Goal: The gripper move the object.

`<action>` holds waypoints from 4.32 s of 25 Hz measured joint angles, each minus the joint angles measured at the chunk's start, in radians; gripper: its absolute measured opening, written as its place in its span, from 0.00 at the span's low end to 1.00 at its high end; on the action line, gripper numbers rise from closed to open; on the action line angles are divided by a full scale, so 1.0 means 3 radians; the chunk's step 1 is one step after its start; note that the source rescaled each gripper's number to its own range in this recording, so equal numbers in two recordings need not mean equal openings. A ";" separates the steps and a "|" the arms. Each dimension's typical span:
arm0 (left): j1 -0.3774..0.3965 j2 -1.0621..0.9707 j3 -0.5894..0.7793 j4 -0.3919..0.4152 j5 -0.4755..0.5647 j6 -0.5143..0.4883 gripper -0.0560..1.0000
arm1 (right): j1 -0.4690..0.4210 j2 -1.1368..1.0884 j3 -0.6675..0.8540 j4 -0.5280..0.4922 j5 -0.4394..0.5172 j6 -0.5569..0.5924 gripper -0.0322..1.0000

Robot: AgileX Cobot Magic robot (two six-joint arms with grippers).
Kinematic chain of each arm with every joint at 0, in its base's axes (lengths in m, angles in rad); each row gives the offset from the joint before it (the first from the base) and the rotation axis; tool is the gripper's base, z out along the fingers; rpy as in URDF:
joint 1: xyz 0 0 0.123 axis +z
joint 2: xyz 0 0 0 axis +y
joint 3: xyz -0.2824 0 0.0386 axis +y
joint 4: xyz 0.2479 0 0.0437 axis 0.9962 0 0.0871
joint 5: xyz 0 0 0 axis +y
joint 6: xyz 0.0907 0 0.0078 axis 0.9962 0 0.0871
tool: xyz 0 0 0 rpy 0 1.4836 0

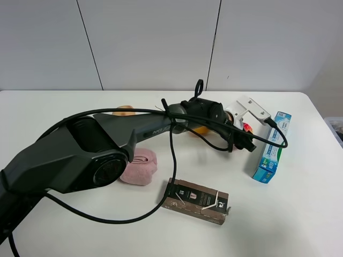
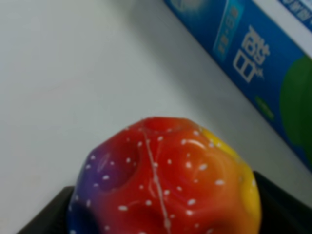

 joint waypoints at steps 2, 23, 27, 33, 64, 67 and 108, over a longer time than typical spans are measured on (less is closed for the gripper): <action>0.0000 0.0003 -0.0004 0.0000 -0.0003 0.0000 0.08 | 0.0000 0.0000 0.0000 0.0000 0.0000 0.0000 1.00; 0.0000 0.0003 -0.0006 0.0004 -0.0003 0.0044 0.84 | 0.0000 0.0000 0.0000 0.0000 0.0000 0.0000 1.00; 0.0000 0.0003 -0.0006 0.0045 -0.0003 0.0047 0.90 | 0.0000 0.0000 0.0000 0.0000 0.0000 0.0000 1.00; 0.0000 0.0003 -0.0006 0.0110 -0.0003 0.0047 0.98 | 0.0000 0.0000 0.0000 0.0000 0.0000 0.0000 1.00; 0.1624 -0.1711 -0.0012 0.1232 0.2623 -0.1050 0.99 | 0.0000 0.0000 0.0000 0.0000 0.0000 0.0000 1.00; 0.1917 -0.1774 0.0004 0.1317 0.2691 -0.0968 0.99 | 0.0000 0.0000 0.0000 0.0000 0.0000 0.0000 1.00; 0.2748 -0.8350 0.5469 0.1506 0.2092 -0.1165 1.00 | 0.0000 0.0000 0.0000 0.0000 0.0000 0.0000 1.00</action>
